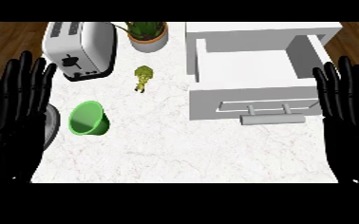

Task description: Pick up the cup, place it into the drawer and close the drawer

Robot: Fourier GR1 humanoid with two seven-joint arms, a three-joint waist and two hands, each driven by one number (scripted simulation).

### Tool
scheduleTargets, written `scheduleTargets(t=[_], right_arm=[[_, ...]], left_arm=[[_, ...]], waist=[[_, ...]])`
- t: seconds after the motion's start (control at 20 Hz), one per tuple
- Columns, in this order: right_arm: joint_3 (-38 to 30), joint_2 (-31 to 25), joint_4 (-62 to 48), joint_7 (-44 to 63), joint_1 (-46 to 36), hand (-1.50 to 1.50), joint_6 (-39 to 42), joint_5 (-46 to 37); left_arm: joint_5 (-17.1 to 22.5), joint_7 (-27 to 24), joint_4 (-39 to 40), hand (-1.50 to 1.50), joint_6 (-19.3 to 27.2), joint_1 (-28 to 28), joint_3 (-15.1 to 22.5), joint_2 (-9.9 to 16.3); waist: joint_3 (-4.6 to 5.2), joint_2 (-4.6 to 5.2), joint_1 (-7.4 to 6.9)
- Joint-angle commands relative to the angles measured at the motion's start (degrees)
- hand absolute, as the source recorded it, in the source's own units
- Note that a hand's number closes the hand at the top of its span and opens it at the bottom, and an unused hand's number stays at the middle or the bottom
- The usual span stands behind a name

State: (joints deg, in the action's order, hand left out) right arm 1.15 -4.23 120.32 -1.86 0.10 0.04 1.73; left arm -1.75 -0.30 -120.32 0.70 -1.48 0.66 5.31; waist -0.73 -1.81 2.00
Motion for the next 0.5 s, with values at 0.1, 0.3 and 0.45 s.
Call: scheduleTargets(t=[0.1,0.3,0.45], right_arm=[[-0.9,0.5,1.5,-1.4,3.0,-1.50,-0.7,-1.3],[0.5,-3.7,-0.5,1.6,3.8,-1.50,2.1,-4.6],[-1.4,-4.4,-3.5,0.9,1.1,-1.50,2.9,-3.5]], left_arm=[[7.3,-0.7,-0.7,-1.50,-6.7,0.4,-1.5,2.5],[19.0,4.0,3.6,-1.50,-9.3,4.7,-2.0,-0.3],[23.6,2.4,9.9,-1.50,-11.9,1.3,-6.3,1.7]], waist=[[0.74,1.75,-1.89],[0.85,1.80,-1.99],[0.76,1.92,-1.88]])
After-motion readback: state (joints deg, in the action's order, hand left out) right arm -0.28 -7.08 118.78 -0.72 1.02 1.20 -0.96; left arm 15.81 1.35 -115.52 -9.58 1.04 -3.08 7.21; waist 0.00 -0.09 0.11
